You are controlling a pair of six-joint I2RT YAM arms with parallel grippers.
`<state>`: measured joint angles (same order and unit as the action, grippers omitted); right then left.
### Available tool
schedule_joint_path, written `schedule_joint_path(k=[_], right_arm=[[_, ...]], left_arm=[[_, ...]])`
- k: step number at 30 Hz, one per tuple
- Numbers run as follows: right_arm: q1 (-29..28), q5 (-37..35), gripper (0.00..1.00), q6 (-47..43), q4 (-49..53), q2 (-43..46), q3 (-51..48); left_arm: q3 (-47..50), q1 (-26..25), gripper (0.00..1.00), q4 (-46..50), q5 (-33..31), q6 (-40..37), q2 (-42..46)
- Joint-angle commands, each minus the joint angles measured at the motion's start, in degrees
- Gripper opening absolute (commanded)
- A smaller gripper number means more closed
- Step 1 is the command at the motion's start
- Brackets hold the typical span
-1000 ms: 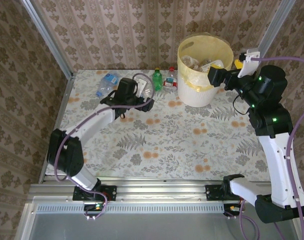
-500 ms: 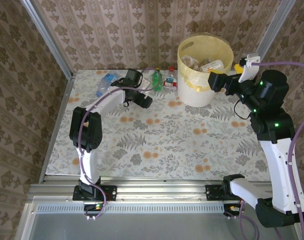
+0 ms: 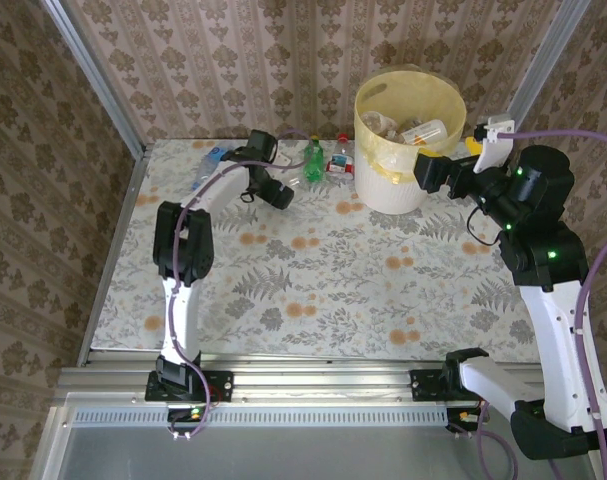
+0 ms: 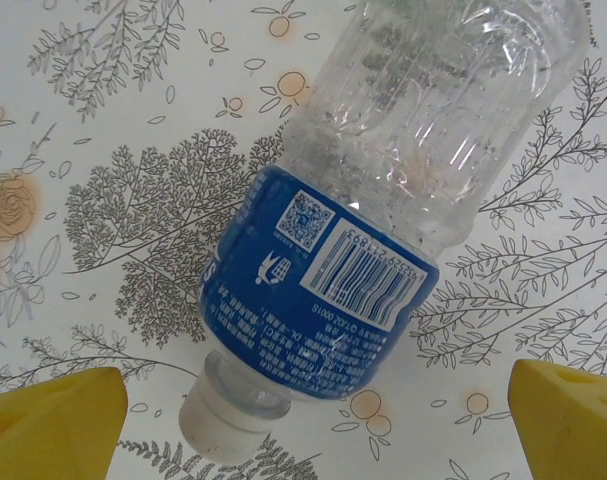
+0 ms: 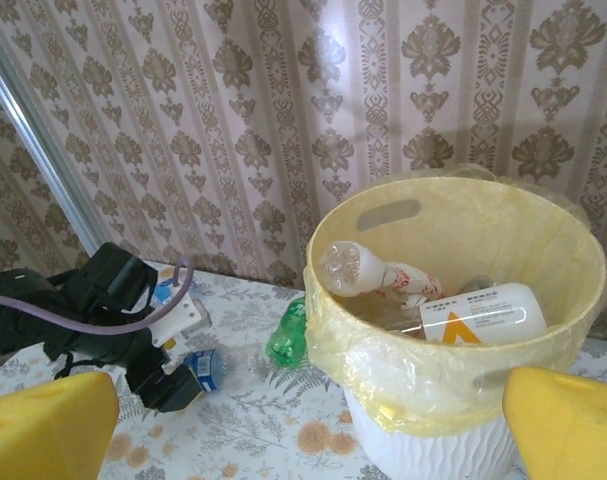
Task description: Throw the plastic bottles in the bin
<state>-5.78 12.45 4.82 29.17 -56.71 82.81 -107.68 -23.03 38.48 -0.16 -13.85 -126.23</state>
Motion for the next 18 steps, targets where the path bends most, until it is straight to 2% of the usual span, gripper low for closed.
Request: schedule_joint_path(k=[1, 11, 18], right_arm=[[0.0, 1.5, 1.00, -1.3, 1.3, 1.1, -0.3], [0.0, 2.3, 1.00, -1.4, 0.9, 1.2, -0.7], [0.0, 2.4, 1.00, -1.4, 0.5, 1.4, -1.2]], left_arm=[[-2.4, 0.7, 0.98, 3.0, 1.6, -2.0, -2.1], [-6.7, 1.5, 0.97, 5.0, 5.0, -1.8, -6.5], [-5.4, 1.8, 0.84, 4.2, 7.1, -1.5, -6.7]])
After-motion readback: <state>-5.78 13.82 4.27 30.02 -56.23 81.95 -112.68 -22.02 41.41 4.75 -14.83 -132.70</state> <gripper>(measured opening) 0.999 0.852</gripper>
